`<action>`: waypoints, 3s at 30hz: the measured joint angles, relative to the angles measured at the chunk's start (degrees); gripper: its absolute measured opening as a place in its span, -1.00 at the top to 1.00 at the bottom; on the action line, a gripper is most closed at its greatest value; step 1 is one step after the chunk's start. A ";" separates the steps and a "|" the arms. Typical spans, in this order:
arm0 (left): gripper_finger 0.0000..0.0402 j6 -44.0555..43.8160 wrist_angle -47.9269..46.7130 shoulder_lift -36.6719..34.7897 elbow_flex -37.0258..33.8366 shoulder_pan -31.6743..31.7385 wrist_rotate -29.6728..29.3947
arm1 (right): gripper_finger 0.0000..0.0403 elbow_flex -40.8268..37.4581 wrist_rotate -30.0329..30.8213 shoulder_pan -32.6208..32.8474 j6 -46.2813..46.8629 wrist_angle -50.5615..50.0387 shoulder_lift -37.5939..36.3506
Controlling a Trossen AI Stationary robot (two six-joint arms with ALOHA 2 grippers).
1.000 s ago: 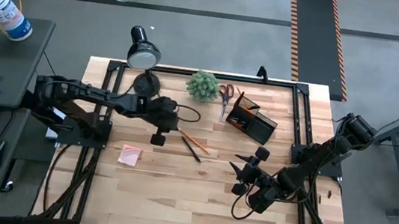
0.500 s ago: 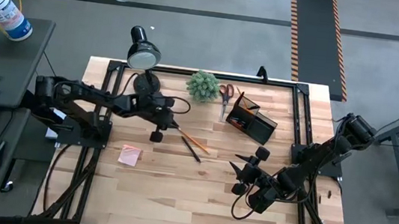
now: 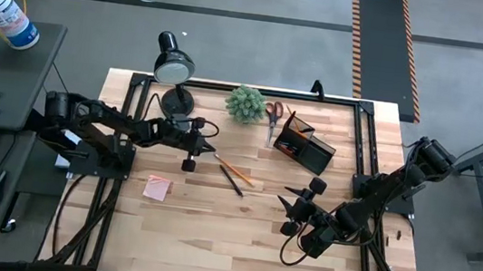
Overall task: Pick and place office supplies into organizer
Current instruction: Put the orange pencil into the black desk organizer
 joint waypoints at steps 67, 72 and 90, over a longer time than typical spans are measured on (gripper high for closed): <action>1.00 -3.54 3.54 10.51 6.51 3.93 17.41 | 0.28 0.00 2.48 -0.01 -0.49 0.33 0.00; 1.00 -3.82 3.87 6.31 6.54 3.52 17.58 | 0.28 0.00 5.34 -0.01 -0.49 0.30 0.02; 1.00 -3.53 5.10 -8.50 6.64 1.38 20.89 | 0.28 0.00 16.88 -2.05 -25.30 24.90 0.02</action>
